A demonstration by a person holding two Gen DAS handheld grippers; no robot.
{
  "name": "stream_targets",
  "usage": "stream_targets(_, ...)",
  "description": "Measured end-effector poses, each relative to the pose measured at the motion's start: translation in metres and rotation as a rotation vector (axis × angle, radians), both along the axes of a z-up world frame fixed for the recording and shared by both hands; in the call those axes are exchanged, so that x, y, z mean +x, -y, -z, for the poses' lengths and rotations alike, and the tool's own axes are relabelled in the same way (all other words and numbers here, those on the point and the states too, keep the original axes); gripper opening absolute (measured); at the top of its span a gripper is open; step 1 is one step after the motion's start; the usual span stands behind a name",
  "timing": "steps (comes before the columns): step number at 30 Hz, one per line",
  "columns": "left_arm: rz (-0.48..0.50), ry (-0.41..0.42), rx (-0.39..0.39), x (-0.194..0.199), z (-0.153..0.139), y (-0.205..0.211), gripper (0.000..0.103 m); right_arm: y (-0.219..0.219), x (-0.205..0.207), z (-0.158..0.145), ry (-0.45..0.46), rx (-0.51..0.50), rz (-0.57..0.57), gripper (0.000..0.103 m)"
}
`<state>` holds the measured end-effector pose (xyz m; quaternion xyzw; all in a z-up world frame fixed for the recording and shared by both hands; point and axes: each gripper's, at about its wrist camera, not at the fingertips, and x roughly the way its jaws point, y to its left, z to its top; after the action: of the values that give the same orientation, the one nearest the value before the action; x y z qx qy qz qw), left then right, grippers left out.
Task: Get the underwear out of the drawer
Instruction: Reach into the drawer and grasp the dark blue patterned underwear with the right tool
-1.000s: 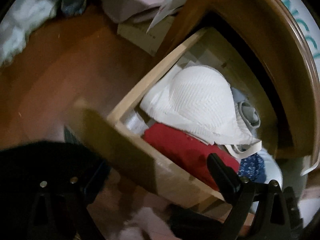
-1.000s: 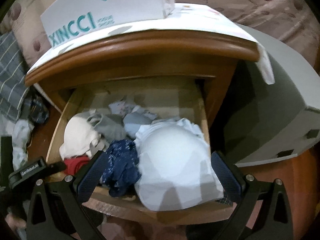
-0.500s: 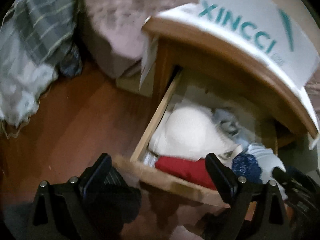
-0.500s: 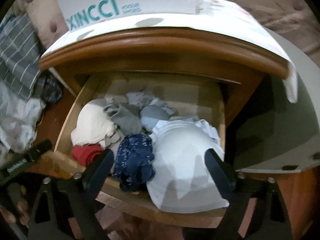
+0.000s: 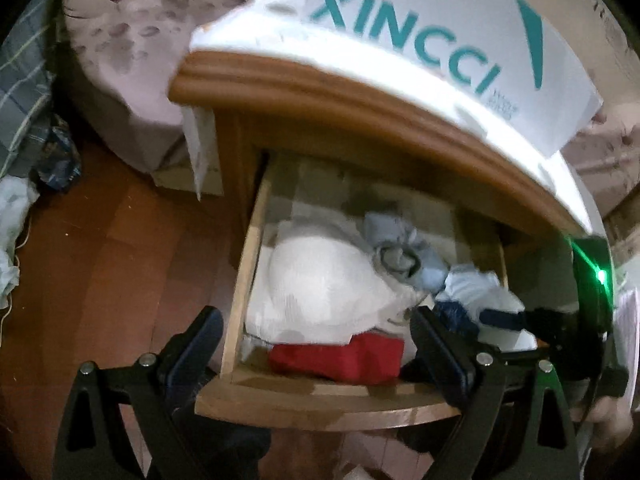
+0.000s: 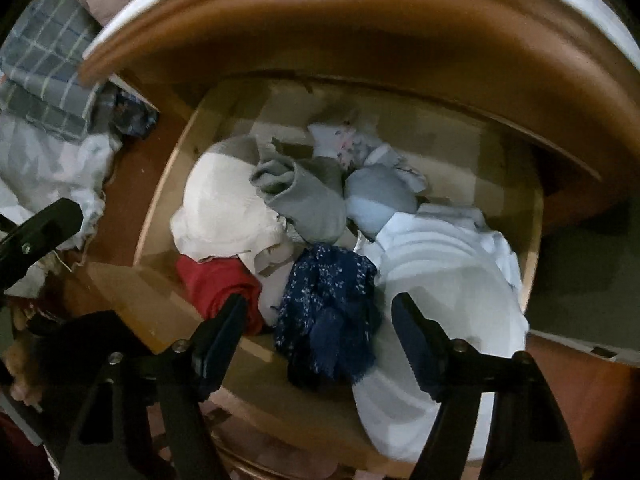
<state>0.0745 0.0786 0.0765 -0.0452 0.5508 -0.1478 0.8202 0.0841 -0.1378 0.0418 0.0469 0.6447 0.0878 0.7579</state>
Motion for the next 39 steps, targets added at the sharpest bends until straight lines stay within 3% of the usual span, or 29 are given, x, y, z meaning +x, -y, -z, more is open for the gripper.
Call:
stream_targets(6,0.033,-0.015,0.036,-0.004,0.023,0.0,0.097,-0.014,0.006,0.024,-0.048,-0.077,-0.062,0.071)
stream_targets(13,-0.025,-0.045,-0.041,0.001,0.026,-0.012,0.097,-0.031,0.006,0.043,-0.076,-0.143,-0.133,0.068)
stream_targets(19,-0.007,-0.051,-0.02,0.002,0.028,-0.006,0.097,-0.032,0.002,0.05,-0.102,-0.14,-0.14,0.048)
stream_targets(21,0.021,-0.05,-0.003,0.0,0.029,-0.001,0.097,-0.032,0.001,0.051,-0.098,-0.137,-0.14,0.034)
stream_targets(22,0.041,-0.049,0.008,-0.001,0.029,0.003,0.097,-0.031,0.0,0.051,-0.095,-0.138,-0.137,0.032)
stream_targets(26,0.107,-0.067,0.028,-0.004,0.034,0.017,0.097,-0.022,-0.003,0.046,-0.063,-0.104,-0.089,0.026)
stream_targets(33,0.149,-0.221,-0.048,-0.003,0.046,0.033,0.097,0.016,-0.02,0.016,0.035,0.023,0.068,0.025)
stream_targets(39,0.178,-0.316,0.054,0.0,0.058,0.057,0.097,0.037,-0.031,-0.005,0.174,0.034,0.161,0.025)
